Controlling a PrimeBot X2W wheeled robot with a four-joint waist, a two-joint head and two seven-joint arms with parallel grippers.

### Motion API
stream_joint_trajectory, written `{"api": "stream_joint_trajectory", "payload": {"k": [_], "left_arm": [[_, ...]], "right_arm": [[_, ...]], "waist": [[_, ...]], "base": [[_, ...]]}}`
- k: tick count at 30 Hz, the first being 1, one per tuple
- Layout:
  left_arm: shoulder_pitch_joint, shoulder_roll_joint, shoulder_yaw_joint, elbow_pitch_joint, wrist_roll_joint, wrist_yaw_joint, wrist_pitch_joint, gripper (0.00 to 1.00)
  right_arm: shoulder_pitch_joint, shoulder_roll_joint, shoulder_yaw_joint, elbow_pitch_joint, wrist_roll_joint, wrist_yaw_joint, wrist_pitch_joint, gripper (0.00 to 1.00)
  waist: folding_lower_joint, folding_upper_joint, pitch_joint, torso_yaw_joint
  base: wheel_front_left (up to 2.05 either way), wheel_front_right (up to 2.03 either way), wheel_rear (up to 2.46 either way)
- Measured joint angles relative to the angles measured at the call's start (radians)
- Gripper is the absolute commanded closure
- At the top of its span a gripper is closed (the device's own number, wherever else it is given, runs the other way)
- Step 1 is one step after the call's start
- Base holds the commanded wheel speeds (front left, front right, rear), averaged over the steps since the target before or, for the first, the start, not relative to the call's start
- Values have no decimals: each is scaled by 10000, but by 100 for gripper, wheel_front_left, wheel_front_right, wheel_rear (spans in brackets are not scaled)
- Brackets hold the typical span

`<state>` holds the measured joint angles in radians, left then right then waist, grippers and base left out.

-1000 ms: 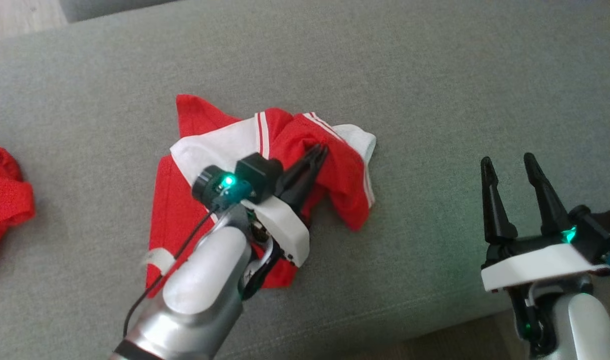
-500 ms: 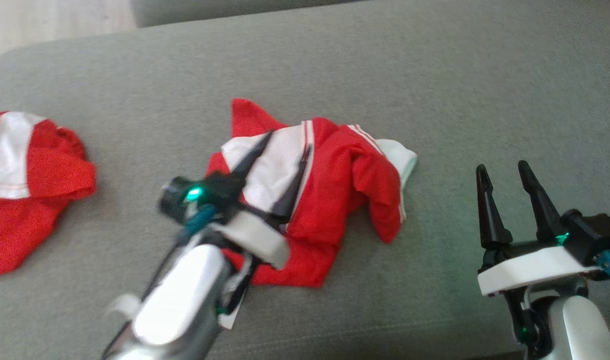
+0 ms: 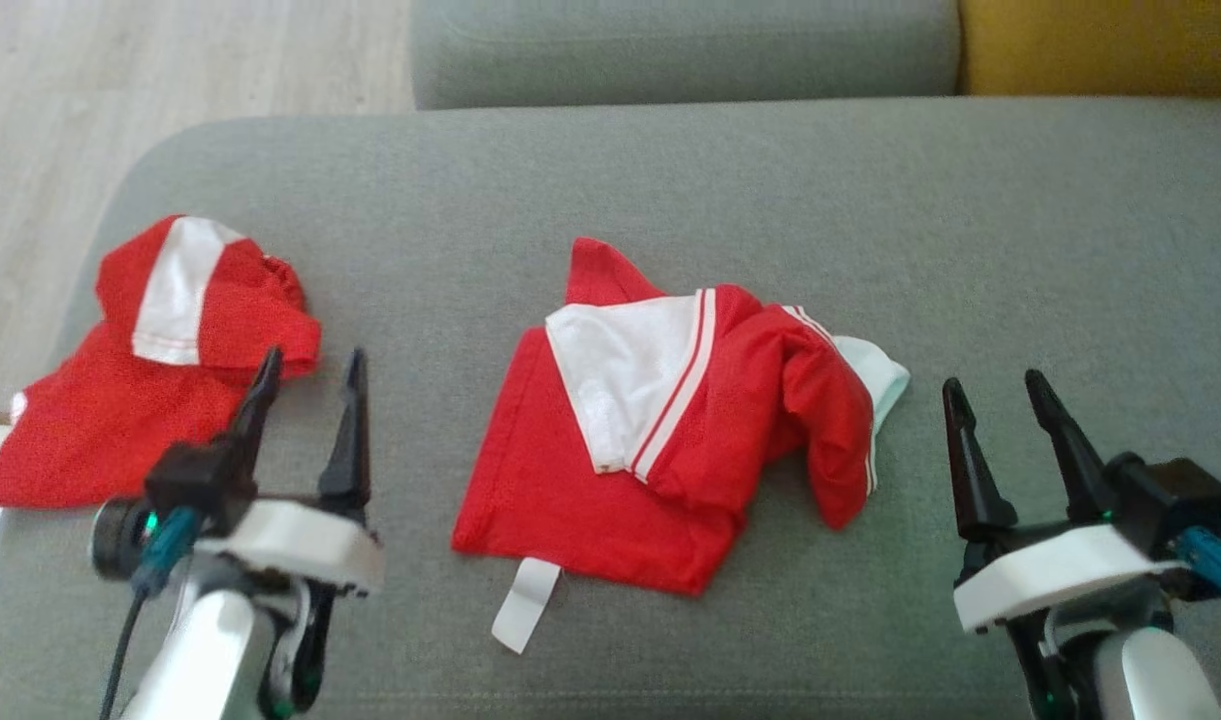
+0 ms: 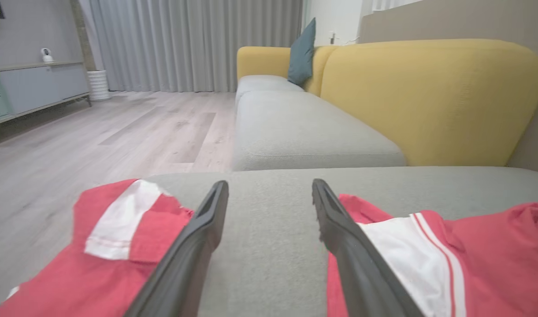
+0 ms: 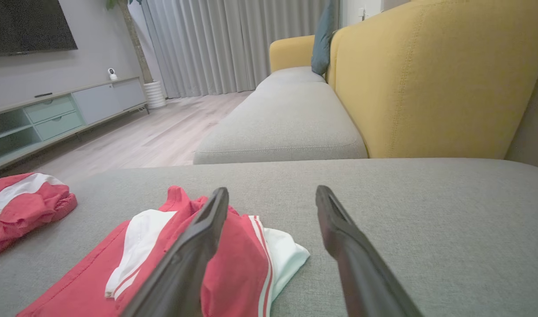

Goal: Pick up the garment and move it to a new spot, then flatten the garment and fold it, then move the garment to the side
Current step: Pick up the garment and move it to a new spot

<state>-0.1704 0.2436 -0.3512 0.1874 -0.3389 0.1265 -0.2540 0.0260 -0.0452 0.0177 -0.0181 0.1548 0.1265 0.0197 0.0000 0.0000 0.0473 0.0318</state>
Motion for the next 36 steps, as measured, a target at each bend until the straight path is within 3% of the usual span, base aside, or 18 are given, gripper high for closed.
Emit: {"api": "stream_joint_trajectory", "payload": {"k": [15, 36], "left_arm": [[1300, 255, 357, -88, 163, -132, 0, 0], [1454, 253, 362, -96, 288, -209, 0, 0]], "right_arm": [[1008, 6, -330, -127, -140, 0, 382, 0], [1088, 8, -391, -234, -138, 0, 497, 0]], "waist": [[0, 0, -673, 188], [0, 0, -680, 183]], "base": [[0, 0, 0], [0, 0, 0]]}}
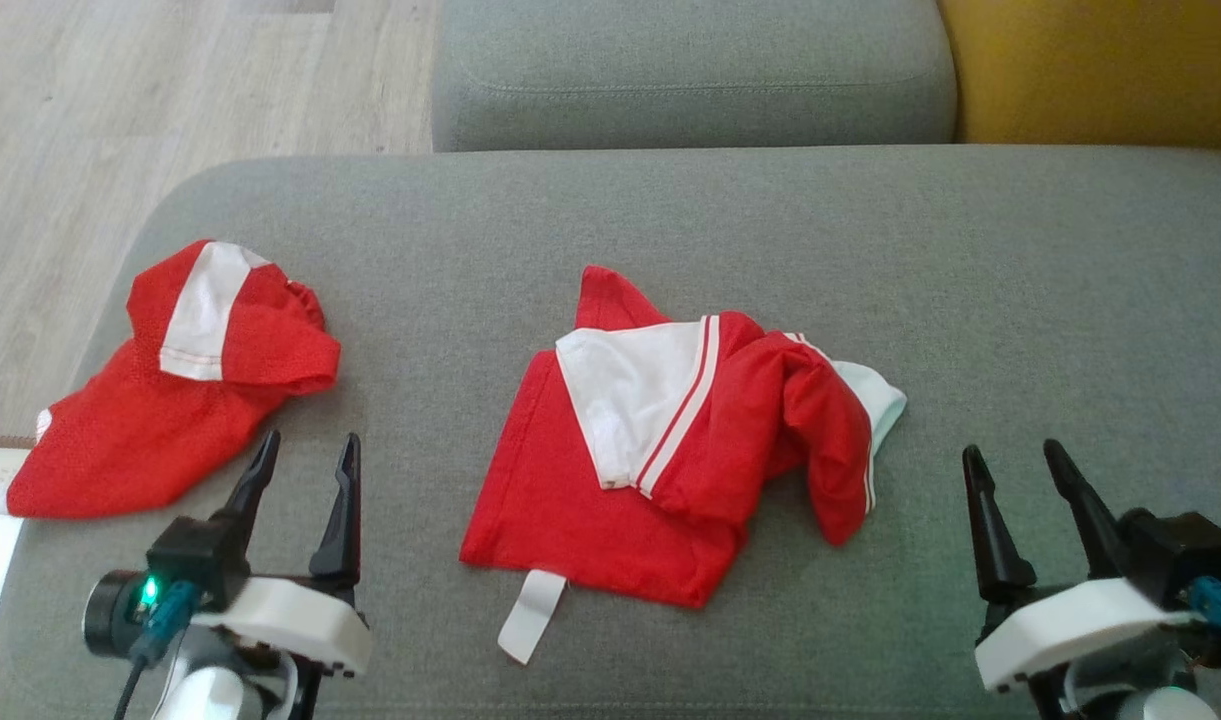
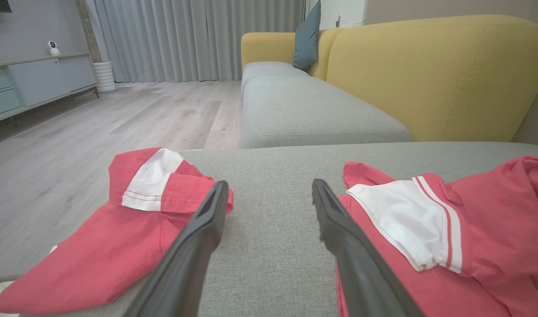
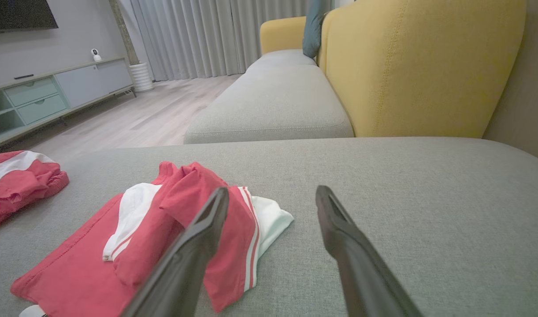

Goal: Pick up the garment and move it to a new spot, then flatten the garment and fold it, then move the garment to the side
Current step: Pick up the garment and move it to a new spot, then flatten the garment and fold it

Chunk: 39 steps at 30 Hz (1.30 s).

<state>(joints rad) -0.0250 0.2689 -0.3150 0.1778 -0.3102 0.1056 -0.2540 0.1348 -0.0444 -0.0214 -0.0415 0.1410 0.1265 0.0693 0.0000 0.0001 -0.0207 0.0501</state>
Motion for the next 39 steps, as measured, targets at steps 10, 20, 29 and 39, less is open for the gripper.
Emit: {"api": "stream_joint_trajectory", "payload": {"k": [10, 20, 29, 39], "left_arm": [[-11, -4, -8, 44, 12, -13, 0, 0], [-880, -92, -2, -102, 134, -213, 0, 0], [-1336, -376, 19, -54, 389, -437, 0, 0], [-1350, -541, 364, 17, 608, -535, 0, 0]], "right_arm": [[-40, 0, 244, 174, -2, 0, 328, 0], [-2894, -579, 1695, 1371, 194, 0, 1965, 0], [-4898, -1331, 2725, 3007, 830, 0, 4236, 7], [-3982, -1296, 1494, 2144, 1034, 0, 3779, 100]], "waist": [[0, 0, 150, 41], [2, 0, 1035, 284], [3, 0, 1659, 785], [1, 0, 1629, 565]], "base": [[0, 0, 0], [0, 0, 0], [0, 0, 0], [0, 0, 0]]}}
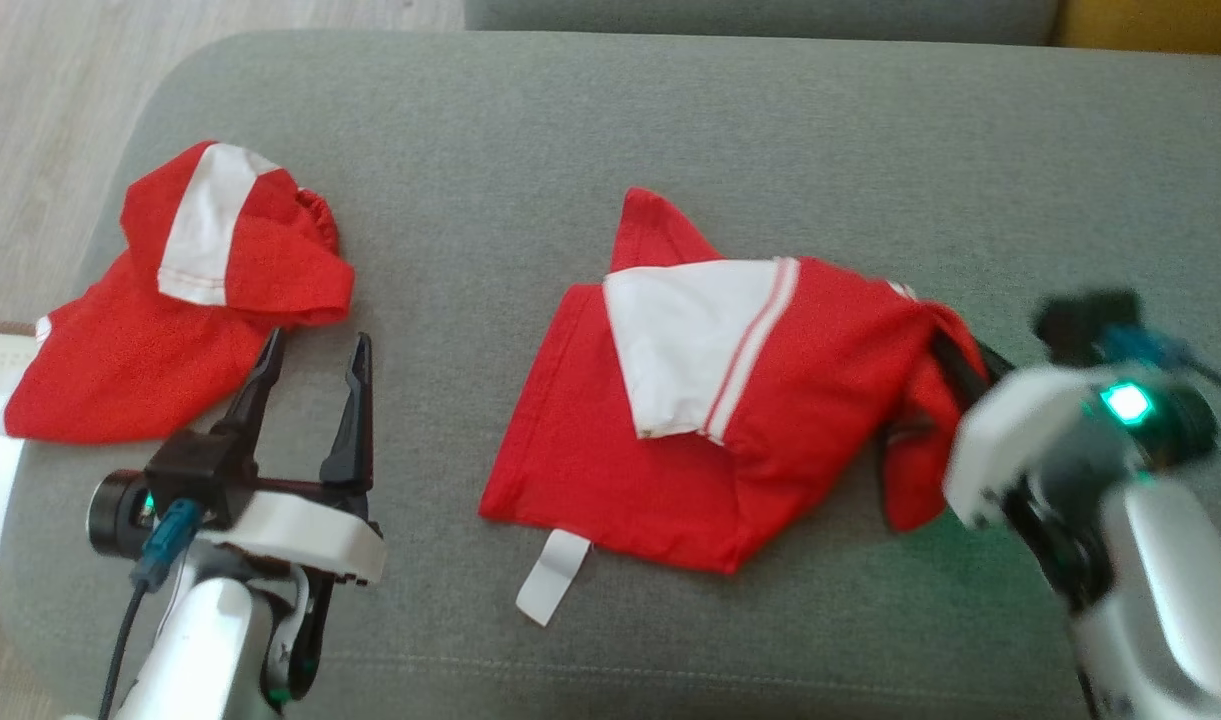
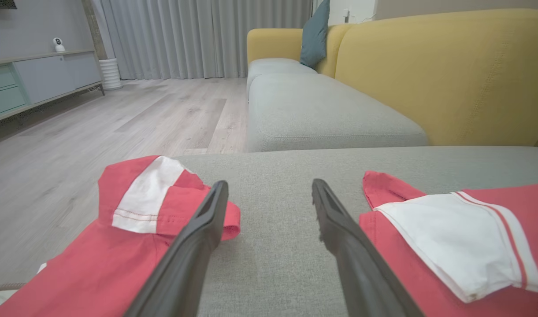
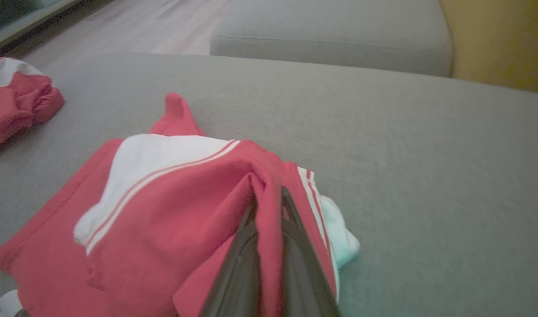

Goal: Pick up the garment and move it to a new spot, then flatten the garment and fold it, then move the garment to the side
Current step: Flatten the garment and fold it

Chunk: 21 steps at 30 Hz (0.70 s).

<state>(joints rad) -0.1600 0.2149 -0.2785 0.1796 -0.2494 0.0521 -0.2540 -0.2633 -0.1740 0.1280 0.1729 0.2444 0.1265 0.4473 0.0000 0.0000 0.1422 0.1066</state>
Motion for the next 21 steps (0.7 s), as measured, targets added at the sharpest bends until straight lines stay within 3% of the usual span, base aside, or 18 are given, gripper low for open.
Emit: {"api": "stream_joint_trajectory", "payload": {"k": [4, 8, 9, 11, 21], "left_arm": [[1, -35, 15, 0, 54, -35, 0, 0], [7, -92, 31, 0, 107, -98, 0, 0], [10, -102, 35, 0, 117, -102, 0, 0], [29, -109, 58, 0, 194, -174, 0, 0], [267, -140, 270, 48, 272, -176, 0, 0]], "right_arm": [[1143, 265, -861, -362, -81, 0, -109, 100], [2604, 940, -1778, -727, -169, 0, -357, 100], [2869, 1060, -1931, -825, -171, 0, -428, 84], [3273, 1197, -2073, -1007, -169, 0, -562, 0], [3821, 1310, -1802, -2155, -420, 0, -3150, 0]], "waist": [[0, 0, -49, -119], [0, 0, -72, -258], [0, 0, -74, -287], [0, 0, -87, -346], [0, 0, -394, -514]], "base": [[0, 0, 0], [0, 0, 0], [0, 0, 0], [0, 0, 0], [0, 0, 0]]}}
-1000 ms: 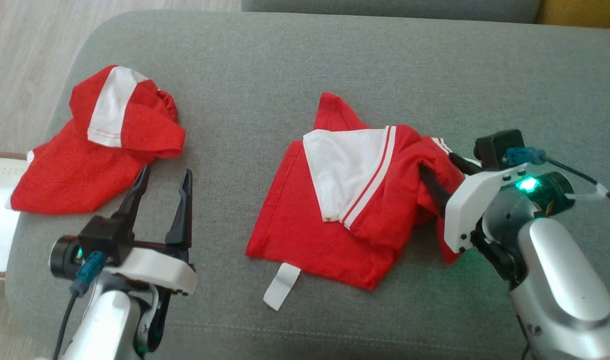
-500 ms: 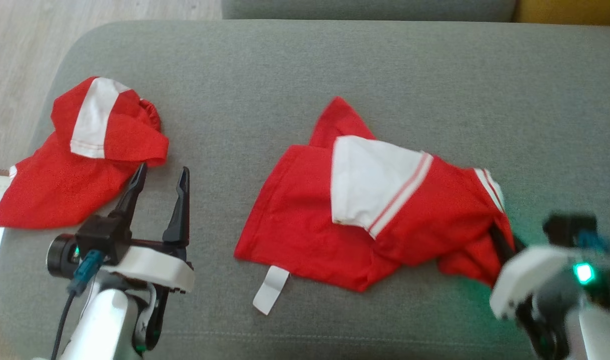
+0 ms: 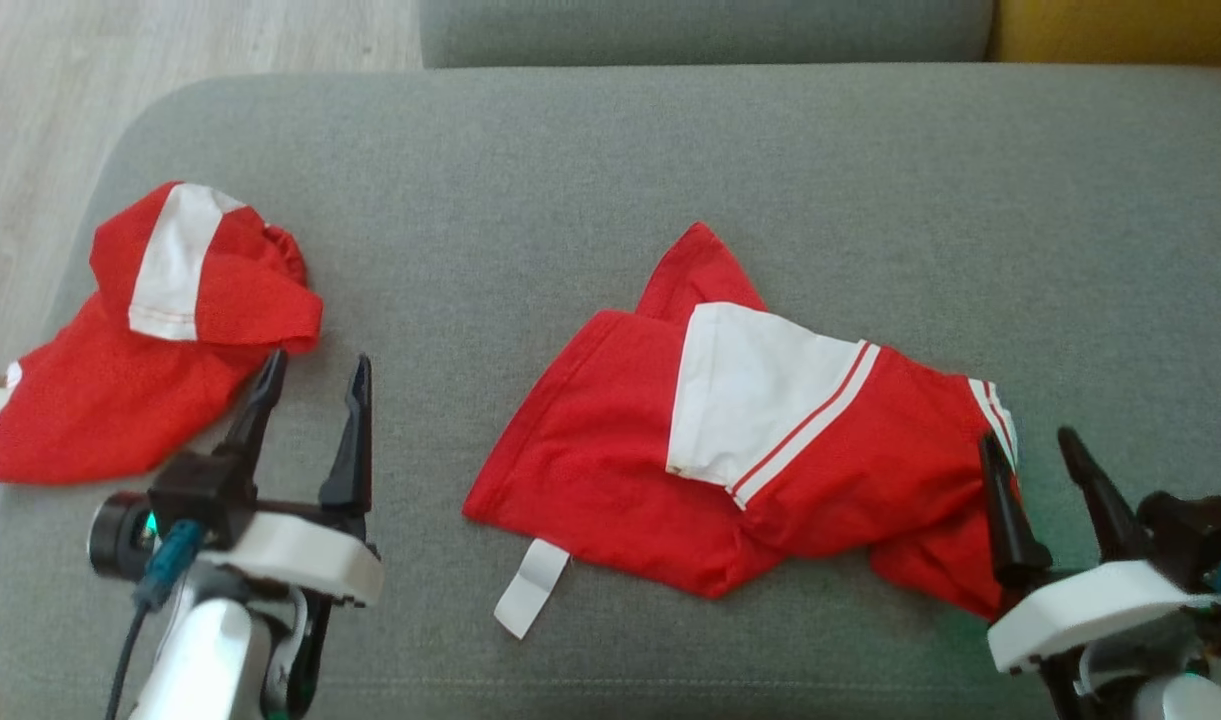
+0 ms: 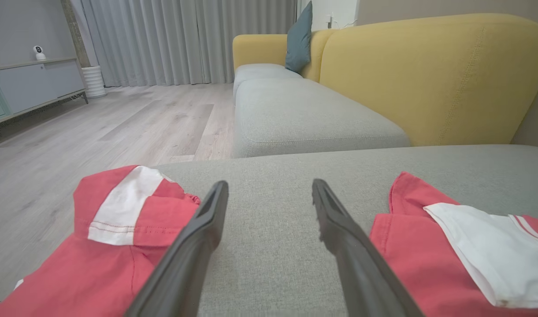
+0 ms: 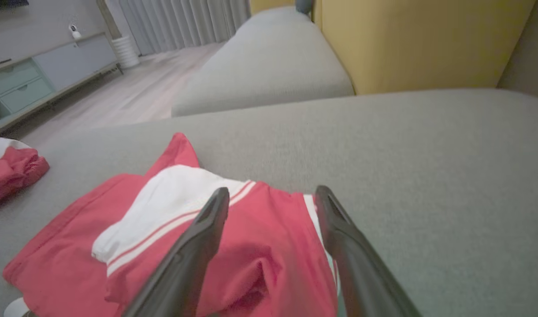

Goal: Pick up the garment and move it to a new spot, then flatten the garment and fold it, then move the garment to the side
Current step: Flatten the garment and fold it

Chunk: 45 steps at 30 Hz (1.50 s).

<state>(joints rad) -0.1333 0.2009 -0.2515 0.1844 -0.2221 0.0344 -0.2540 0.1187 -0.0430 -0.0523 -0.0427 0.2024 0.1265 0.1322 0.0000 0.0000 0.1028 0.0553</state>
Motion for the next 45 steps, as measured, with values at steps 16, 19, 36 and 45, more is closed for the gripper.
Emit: {"api": "stream_joint_trajectory", "payload": {"k": [16, 19, 36, 45], "left_arm": [[547, 12, -211, -10, 10, 98, 0, 0], [669, 23, -242, -15, 10, 98, 4, 0], [-498, -94, -437, -186, 21, -6, 15, 0], [-1127, -481, -562, 6, 163, -272, 2, 0]], "right_arm": [[-151, -4, 556, -397, -604, 0, -336, 0], [-151, -4, 554, -380, -541, 0, -305, 0], [-3448, -1498, 1264, 1824, 487, 0, 1507, 0], [-5465, -2882, 3216, 4172, 1289, 0, 3718, 0]], "waist": [[0, 0, -684, 71], [0, 0, -701, 69], [2, 0, 633, 534], [3, 0, 1510, 1182]], "base": [[0, 0, 0], [0, 0, 0], [0, 0, 0], [0, 0, 0]]}}
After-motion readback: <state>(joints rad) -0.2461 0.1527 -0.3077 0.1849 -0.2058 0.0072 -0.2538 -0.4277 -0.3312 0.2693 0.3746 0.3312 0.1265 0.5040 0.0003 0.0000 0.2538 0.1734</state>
